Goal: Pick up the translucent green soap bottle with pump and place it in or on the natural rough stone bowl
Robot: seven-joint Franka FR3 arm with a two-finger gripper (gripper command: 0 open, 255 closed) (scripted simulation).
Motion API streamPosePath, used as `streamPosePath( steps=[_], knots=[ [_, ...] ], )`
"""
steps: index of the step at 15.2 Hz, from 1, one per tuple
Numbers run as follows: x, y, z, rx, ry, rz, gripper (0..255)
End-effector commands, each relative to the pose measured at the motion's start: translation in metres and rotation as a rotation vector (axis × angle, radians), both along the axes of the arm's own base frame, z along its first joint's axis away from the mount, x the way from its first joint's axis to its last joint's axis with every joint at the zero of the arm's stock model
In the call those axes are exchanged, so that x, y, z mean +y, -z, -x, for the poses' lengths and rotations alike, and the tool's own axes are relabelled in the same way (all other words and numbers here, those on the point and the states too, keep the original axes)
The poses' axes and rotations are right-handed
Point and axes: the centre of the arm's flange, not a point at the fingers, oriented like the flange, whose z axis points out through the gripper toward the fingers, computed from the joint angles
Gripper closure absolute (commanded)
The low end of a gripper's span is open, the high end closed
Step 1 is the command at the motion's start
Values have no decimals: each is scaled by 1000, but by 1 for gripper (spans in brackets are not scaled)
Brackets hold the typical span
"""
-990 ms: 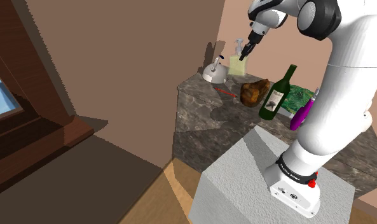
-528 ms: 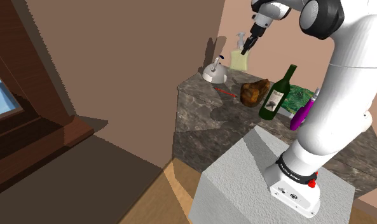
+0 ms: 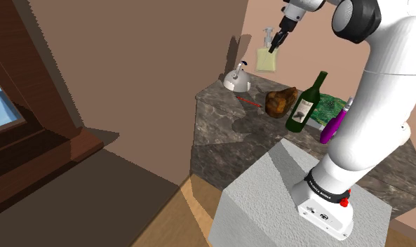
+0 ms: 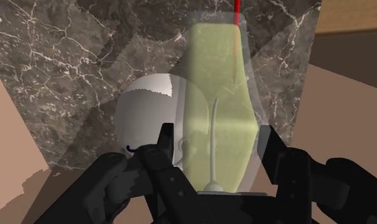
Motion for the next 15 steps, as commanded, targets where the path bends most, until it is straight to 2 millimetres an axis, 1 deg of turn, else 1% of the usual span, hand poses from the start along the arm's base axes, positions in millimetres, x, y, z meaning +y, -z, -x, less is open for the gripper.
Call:
streamPosePath(
  steps=[1,3,15],
  knots=[
    [0,-11,0,0,0,0,255],
    [0,-20,0,0,0,0,255],
    [-38,-26,154,0,0,0,255]
  ],
)
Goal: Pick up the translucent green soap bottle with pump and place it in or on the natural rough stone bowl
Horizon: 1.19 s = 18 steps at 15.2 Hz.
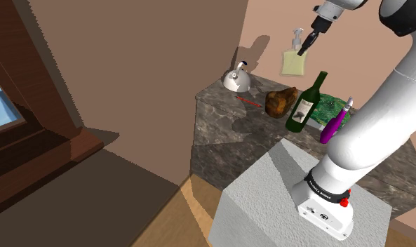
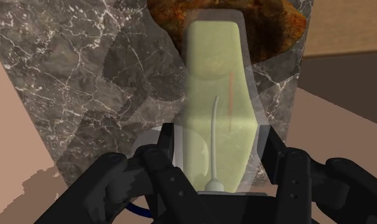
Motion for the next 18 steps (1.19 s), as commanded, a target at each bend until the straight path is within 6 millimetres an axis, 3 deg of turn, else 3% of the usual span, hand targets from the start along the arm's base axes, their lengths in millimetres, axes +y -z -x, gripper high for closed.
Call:
streamPosePath(
  steps=[1,15,18],
  knots=[
    [-2,-1,21,0,-2,0,255],
    [-2,75,21,0,-2,0,255],
    [-2,75,21,0,-2,0,255]
  ],
)
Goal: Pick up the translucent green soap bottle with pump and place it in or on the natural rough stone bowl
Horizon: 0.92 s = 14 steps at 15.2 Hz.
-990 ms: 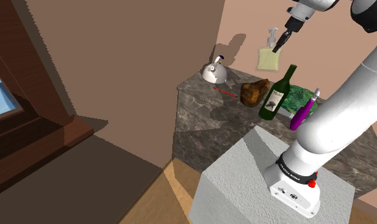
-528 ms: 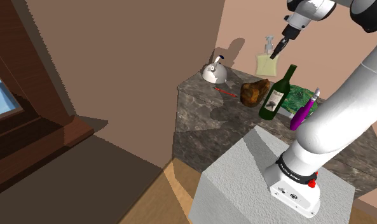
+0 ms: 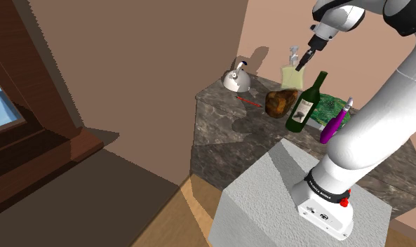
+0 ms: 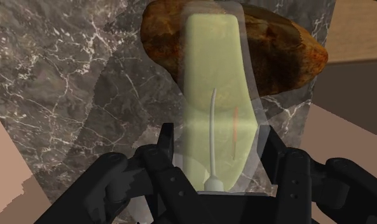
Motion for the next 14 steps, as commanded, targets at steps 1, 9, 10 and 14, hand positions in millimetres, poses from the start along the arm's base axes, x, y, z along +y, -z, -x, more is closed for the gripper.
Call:
streamPosePath(
  steps=[1,9,10,14],
  knots=[
    [0,0,0,-1,0,0,255],
    [0,1,0,-1,0,0,0],
    [0,1,0,-1,0,0,0],
    [-4,-38,8,-1,0,0,0]
  ],
)
